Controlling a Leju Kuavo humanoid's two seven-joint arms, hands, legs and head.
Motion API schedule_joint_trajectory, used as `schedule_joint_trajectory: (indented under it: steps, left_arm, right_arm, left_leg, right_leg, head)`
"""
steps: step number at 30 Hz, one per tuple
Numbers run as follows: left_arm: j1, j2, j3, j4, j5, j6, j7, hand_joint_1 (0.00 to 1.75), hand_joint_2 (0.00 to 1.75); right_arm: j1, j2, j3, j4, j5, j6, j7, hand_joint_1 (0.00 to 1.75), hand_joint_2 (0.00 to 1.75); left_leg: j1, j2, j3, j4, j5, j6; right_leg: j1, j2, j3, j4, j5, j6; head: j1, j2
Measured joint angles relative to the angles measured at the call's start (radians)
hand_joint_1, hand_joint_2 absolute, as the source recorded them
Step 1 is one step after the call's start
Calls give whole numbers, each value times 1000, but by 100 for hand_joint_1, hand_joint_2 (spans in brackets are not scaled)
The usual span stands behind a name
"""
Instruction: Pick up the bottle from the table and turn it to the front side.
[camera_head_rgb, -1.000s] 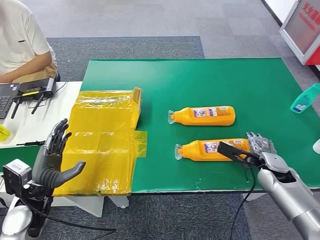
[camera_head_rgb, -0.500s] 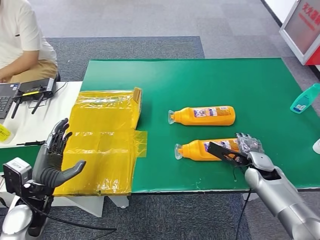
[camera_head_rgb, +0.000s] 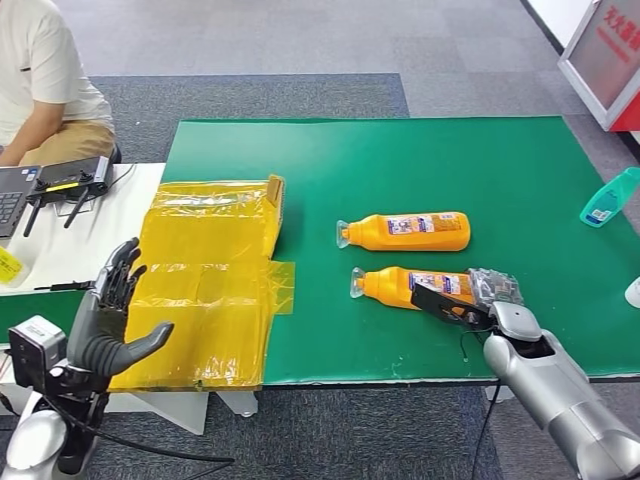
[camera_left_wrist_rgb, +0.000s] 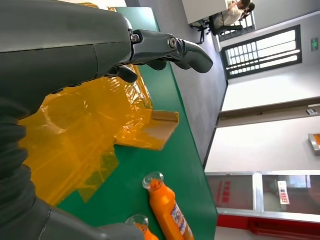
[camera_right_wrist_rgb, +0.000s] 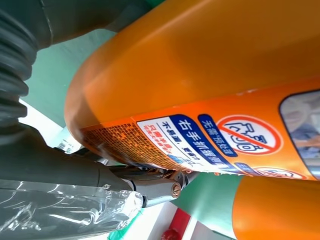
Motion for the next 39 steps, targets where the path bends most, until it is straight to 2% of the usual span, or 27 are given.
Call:
schedule_joint_trajectory:
  steps: [4,8,13,19,23,26,29,33,39]
  left_arm:
    - [5,0,-3,0,0,0,0,0,175]
    - [12,0,-8,0,5,4,-4,0,175]
    - [25,0,-8,0,16,13,-17,0,175]
    - [34,1,-8,0,20,15,-21,0,175]
    - [38,1,-8,0,24,16,-31,0,175]
    - [38,-2,-16,0,34,18,-45,0,175]
    - [30,-12,-40,2,23,33,-48,0,175]
    - [-14,-35,-87,25,39,59,-25,0,175]
    - [-90,-72,-145,84,99,71,-10,0,175]
  right_arm:
    - [1,0,-4,-1,-55,1,-36,175,175]
    - [23,3,-36,-33,-208,16,-111,175,175]
    - [98,9,-88,-141,-413,39,-188,175,175]
    - [165,14,-116,-230,-469,49,-206,175,175]
    - [232,23,-140,-303,-601,60,-297,175,175]
    - [315,61,-155,-426,-704,50,-390,175,175]
    - [381,122,-153,-542,-706,-1,-459,175,175]
    - [397,211,-104,-627,-616,-103,-463,175,175]
    - [368,283,-25,-649,-621,-157,-464,175,175]
  left_leg:
    - [0,0,0,0,0,0]
    - [0,0,0,0,0,0]
    - [0,0,0,0,0,0]
    - [0,0,-1,0,0,0]
    - [0,0,-1,0,0,0]
    - [0,0,-2,0,0,0]
    - [0,0,-4,0,0,-1]
    - [1,0,-6,0,1,-2]
    - [0,0,-7,0,3,-1]
  right_leg:
    - [0,0,0,0,0,0]
    - [0,0,0,0,0,-1]
    - [1,0,0,0,0,-1]
    - [0,0,-1,0,0,-1]
    - [0,0,-1,0,0,-1]
    - [0,0,-3,0,0,-1]
    - [1,0,-5,0,0,-2]
    - [2,0,-8,0,0,-2]
    - [0,0,-8,0,3,0]
  head:
    - [0,0]
    - [0,0]
    - [0,0]
    - [0,0]
    - [0,0]
    - [0,0]
    - [0,0]
    - [0,0]
    - [0,0]
